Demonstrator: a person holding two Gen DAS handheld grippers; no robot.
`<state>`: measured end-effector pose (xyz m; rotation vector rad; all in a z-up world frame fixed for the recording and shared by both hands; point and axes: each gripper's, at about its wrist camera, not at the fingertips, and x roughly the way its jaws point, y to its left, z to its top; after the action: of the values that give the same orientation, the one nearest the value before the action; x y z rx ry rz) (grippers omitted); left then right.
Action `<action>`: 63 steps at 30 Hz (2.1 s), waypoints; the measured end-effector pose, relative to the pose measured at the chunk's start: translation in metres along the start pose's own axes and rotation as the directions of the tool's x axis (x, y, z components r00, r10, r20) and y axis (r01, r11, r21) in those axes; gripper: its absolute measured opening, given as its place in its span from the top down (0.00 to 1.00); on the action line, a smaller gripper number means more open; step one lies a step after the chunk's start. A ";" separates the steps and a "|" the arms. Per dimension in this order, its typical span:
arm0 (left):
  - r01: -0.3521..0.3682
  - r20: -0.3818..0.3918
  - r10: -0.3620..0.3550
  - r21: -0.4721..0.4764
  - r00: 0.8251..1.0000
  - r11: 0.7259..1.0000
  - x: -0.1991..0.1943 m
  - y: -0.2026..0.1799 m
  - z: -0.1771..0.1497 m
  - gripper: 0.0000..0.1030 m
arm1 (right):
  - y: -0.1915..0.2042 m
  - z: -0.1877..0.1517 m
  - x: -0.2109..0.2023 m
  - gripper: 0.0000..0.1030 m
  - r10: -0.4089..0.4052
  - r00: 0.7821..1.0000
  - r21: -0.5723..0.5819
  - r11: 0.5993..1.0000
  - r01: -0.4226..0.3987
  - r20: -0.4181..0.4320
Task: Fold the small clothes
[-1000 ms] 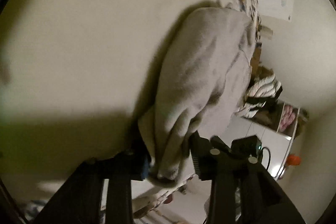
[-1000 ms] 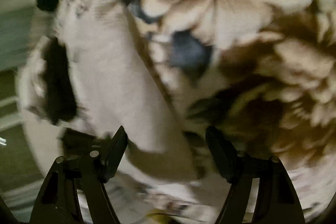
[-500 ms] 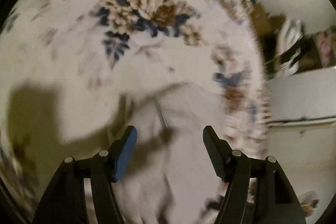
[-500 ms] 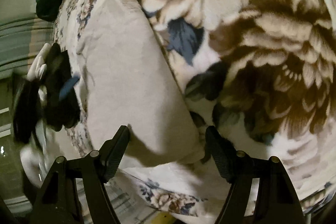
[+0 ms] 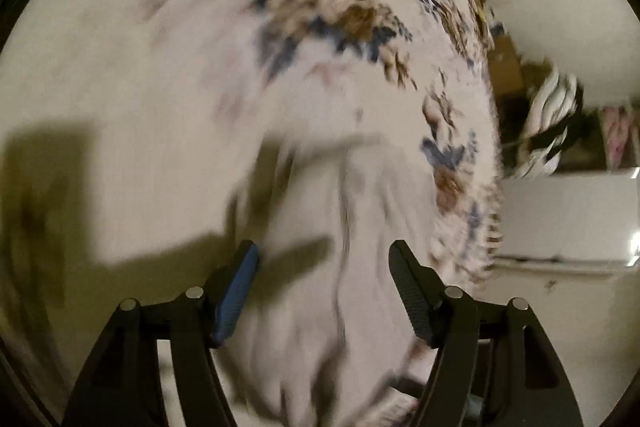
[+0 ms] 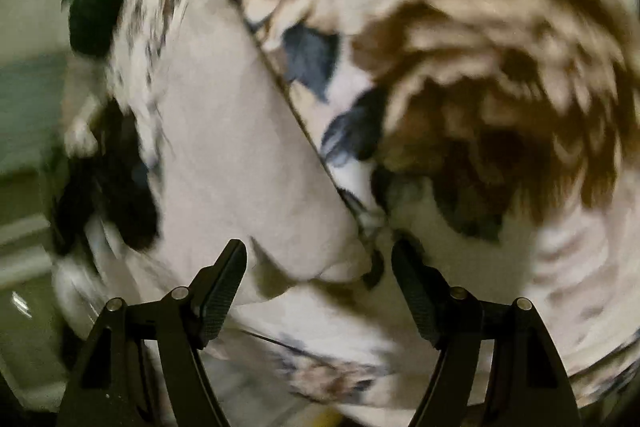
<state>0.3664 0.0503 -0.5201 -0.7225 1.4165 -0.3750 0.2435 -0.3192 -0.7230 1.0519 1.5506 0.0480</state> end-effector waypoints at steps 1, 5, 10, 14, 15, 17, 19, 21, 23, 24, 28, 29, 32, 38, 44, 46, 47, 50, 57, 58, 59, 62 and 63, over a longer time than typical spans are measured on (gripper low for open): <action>0.027 -0.005 -0.028 -0.048 1.000 0.998 -0.002 0.009 -0.016 0.35 | -0.009 -0.004 0.001 0.25 0.046 0.999 0.048 0.998 -0.045 -0.007; 0.132 -0.016 -0.138 -0.209 0.990 0.969 0.002 0.044 -0.063 0.34 | -0.035 -0.020 0.024 0.25 0.246 0.969 0.188 0.951 -0.244 0.013; 0.311 0.021 -0.318 -0.279 0.948 0.909 0.019 0.074 -0.084 0.31 | -0.044 -0.019 0.052 0.24 0.400 0.902 0.244 0.870 -0.429 0.163; 0.461 0.085 -0.456 -0.286 0.886 0.840 0.029 0.094 -0.086 0.24 | -0.025 -0.016 0.048 0.24 0.473 0.849 0.187 0.835 -0.517 0.237; 0.463 0.083 -0.460 -0.282 0.884 0.840 0.028 0.096 -0.086 0.24 | -0.021 -0.016 0.047 0.24 0.453 0.863 0.174 0.853 -0.493 0.225; 0.457 0.072 -0.455 -0.270 0.887 0.848 0.023 0.092 -0.086 0.24 | -0.015 -0.016 0.044 0.24 0.386 0.904 0.150 0.898 -0.414 0.182; 0.403 0.055 -0.402 -0.220 0.914 0.888 0.013 0.082 -0.085 0.21 | -0.006 -0.016 0.035 0.24 0.288 0.948 0.089 0.949 -0.301 0.136; 0.368 0.049 -0.365 -0.174 0.930 0.913 0.005 0.072 -0.081 0.21 | 0.002 -0.014 0.018 0.22 0.184 0.973 0.015 0.982 -0.188 0.139; 0.358 0.044 -0.356 -0.146 0.934 0.922 0.004 0.060 -0.072 0.21 | 0.011 -0.009 0.001 0.18 0.125 0.979 -0.050 0.992 -0.119 0.158; 0.363 0.047 -0.360 -0.127 0.932 0.923 0.004 0.055 -0.067 0.21 | 0.016 0.000 -0.003 0.18 0.116 0.981 -0.074 0.992 -0.105 0.158; 0.317 0.011 -0.318 -0.087 0.948 0.944 0.031 0.039 -0.044 0.21 | 0.039 0.040 0.005 0.13 0.141 0.984 -0.155 0.980 -0.124 0.105; 0.311 -0.006 -0.313 -0.088 0.950 0.946 0.038 0.038 -0.040 0.21 | 0.038 0.053 0.003 0.13 0.142 0.987 -0.160 0.979 -0.128 0.079; 0.282 -0.038 -0.285 -0.074 0.958 0.957 0.049 0.036 -0.036 0.20 | 0.050 0.086 0.031 0.12 0.152 0.988 -0.175 0.973 -0.149 0.001; 0.253 -0.001 -0.253 -0.014 0.968 0.967 0.040 0.030 -0.046 0.35 | 0.065 0.097 0.058 0.50 0.151 0.986 -0.203 0.966 -0.163 -0.072; 0.225 0.041 -0.226 0.022 0.973 0.974 0.031 0.030 -0.054 0.75 | 0.078 0.083 0.057 0.67 0.165 0.985 -0.213 0.962 -0.172 -0.052; 0.224 0.052 -0.226 0.033 0.973 0.974 0.027 0.023 -0.055 0.76 | 0.077 0.079 0.049 0.67 0.161 0.986 -0.222 0.961 -0.167 -0.046; 0.223 0.057 -0.225 0.039 0.973 0.974 0.026 0.019 -0.055 0.77 | 0.080 0.077 0.046 0.68 0.161 0.986 -0.225 0.960 -0.166 -0.044; 0.226 0.080 -0.229 0.043 0.970 0.973 0.014 0.010 -0.055 0.77 | 0.088 0.072 0.037 0.68 0.161 0.986 -0.241 0.956 -0.167 -0.045; 0.226 0.152 -0.230 0.042 0.961 0.973 -0.031 -0.019 -0.055 0.77 | 0.124 0.059 0.003 0.69 0.172 0.983 -0.304 0.935 -0.186 -0.071; 0.224 0.164 -0.229 0.045 0.960 0.973 -0.043 -0.024 -0.053 0.77 | 0.135 0.056 -0.003 0.69 0.175 0.982 -0.315 0.930 -0.190 -0.074; 0.221 0.172 -0.226 0.046 0.959 0.974 -0.051 -0.028 -0.052 0.77 | 0.147 0.053 -0.008 0.69 0.179 0.981 -0.327 0.925 -0.195 -0.076; 0.222 0.204 -0.229 0.055 0.952 0.973 -0.090 -0.038 -0.046 0.77 | 0.182 0.043 -0.024 0.69 0.182 0.980 -0.368 0.909 -0.197 -0.076; 0.224 0.215 -0.232 0.061 0.949 0.973 -0.104 -0.042 -0.043 0.77 | 0.201 0.038 -0.031 0.69 0.182 0.981 -0.392 0.899 -0.196 -0.073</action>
<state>0.3167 0.0757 -0.4139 -0.8750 1.1171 -0.4835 0.3868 -0.2393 -0.5972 0.8725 1.3874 0.4998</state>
